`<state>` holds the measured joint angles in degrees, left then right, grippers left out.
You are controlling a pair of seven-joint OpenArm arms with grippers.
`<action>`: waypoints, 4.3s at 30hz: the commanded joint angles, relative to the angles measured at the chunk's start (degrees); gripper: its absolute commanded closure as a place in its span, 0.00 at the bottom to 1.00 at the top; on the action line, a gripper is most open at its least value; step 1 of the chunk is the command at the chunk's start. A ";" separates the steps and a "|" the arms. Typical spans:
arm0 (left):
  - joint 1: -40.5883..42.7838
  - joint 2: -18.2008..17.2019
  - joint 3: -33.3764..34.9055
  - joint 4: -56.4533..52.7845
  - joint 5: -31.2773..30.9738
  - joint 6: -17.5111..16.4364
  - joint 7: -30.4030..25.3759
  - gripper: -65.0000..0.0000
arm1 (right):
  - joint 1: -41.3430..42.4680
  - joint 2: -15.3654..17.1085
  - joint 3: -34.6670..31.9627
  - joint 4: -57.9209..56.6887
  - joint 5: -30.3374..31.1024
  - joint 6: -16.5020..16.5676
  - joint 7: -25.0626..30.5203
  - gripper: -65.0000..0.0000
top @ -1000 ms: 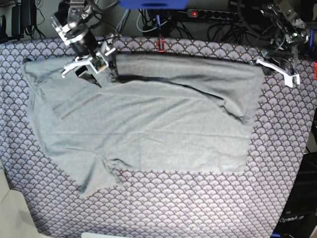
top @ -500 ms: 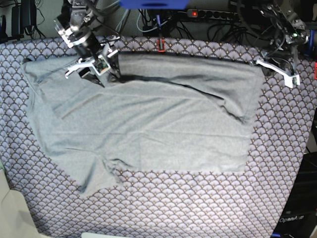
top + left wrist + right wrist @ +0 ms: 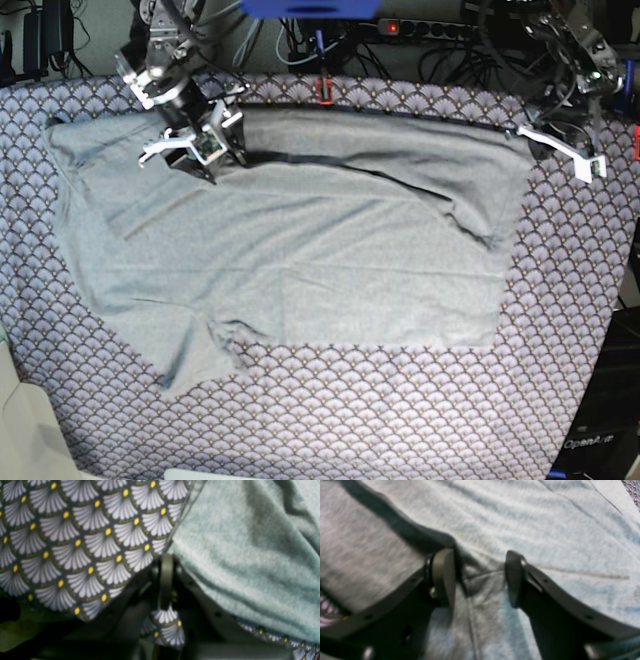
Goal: Fold the T-shirt properly
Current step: 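Move the right gripper over the shirt's shoulder near the collar, then lower the right gripper and pinch the shirt fabric near the shoulder, then drag the pinched fabric with the right gripper toward the sleeve edge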
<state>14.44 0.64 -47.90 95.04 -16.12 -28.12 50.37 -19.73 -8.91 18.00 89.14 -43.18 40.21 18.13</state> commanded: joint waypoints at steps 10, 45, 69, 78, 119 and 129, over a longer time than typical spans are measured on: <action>-0.33 -0.60 -0.14 1.09 -0.63 -0.06 -1.36 1.00 | 2.63 -0.09 -0.37 0.57 0.85 -0.21 2.05 0.65; -0.33 -1.13 -2.87 1.17 -0.63 -0.14 -1.36 1.00 | 18.98 4.82 -0.46 -9.45 -8.03 -0.21 2.05 0.92; 0.29 -0.95 -2.96 1.17 -0.63 -0.58 -1.36 1.00 | 14.23 2.88 0.07 -1.71 -8.12 -0.21 1.43 0.71; 0.29 -0.78 -2.96 1.26 -0.89 -0.67 -1.27 1.00 | 11.15 3.76 0.07 3.12 -8.12 -0.21 1.61 0.28; 0.38 -0.51 -2.96 2.05 -0.98 -0.67 -1.09 1.00 | 24.25 11.50 8.07 -2.33 -8.03 -0.21 1.52 0.28; -0.24 -1.13 -2.69 2.14 -0.98 -0.76 -1.27 1.00 | 18.63 8.95 10.97 3.82 -7.77 -0.21 1.78 0.28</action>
<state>14.72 0.19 -50.50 95.98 -16.29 -28.60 50.37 -2.24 -0.49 28.86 91.46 -52.12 40.64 18.44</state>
